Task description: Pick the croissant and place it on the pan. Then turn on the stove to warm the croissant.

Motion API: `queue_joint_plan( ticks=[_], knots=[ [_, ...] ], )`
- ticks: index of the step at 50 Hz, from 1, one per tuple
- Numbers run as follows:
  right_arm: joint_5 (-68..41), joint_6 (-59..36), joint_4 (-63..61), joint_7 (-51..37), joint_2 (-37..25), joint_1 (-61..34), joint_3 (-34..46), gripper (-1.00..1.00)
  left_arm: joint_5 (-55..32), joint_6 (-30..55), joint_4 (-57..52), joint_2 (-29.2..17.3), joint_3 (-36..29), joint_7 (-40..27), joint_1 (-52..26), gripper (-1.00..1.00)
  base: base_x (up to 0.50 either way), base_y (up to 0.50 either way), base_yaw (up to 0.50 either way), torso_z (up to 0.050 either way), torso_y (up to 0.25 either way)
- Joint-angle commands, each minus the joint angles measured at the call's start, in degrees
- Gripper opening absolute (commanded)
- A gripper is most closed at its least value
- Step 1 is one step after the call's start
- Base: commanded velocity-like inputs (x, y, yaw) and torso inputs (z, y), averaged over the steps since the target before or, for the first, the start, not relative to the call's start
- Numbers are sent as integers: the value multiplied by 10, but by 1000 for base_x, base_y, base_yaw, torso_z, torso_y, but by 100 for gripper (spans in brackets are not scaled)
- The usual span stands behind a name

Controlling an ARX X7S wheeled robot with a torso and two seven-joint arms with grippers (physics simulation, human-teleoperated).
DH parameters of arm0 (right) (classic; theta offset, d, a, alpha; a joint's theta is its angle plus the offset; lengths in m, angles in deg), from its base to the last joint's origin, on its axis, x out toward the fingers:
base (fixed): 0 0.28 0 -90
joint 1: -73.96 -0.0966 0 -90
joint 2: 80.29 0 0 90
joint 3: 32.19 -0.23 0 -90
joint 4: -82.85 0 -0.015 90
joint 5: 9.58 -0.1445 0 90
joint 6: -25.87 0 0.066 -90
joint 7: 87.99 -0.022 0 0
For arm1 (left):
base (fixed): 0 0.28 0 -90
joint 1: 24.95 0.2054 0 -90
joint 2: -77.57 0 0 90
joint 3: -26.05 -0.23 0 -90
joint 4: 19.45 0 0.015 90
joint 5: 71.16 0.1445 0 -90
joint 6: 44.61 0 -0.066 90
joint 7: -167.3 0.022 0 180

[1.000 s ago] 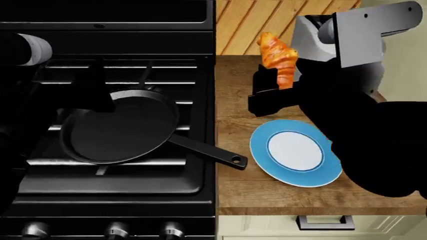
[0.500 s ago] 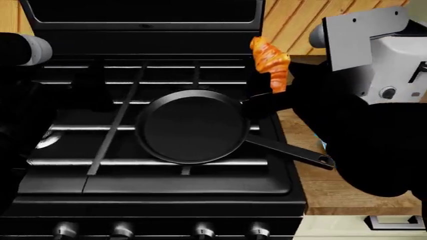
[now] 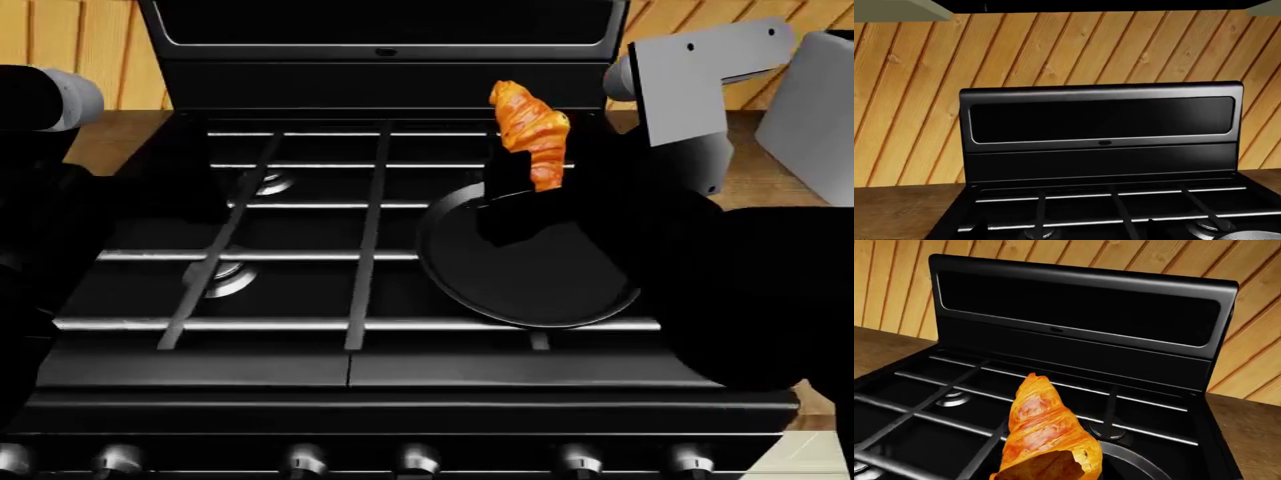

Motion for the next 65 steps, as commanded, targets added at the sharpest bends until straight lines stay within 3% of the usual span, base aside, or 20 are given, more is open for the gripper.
queue_joint_plan(
  ticks=[1, 30, 65],
  knots=[
    [13, 0, 5, 11, -1, 2, 1, -100, -1, -2, 0, -2, -3, -1, 0, 100, 0, 500, 0, 0, 0],
    [17, -57, 225, 53, 44, -81, 73, -100, -6, -18, 2, 2, 4, -18, 8, 100, 0, 0, 0, 0, 0],
    [-12, -66, 287, 13, 35, -70, 88, -100, -12, -25, 4, -3, -1, -28, 8, 100, 0, 0, 0, 0, 0]
  ],
)
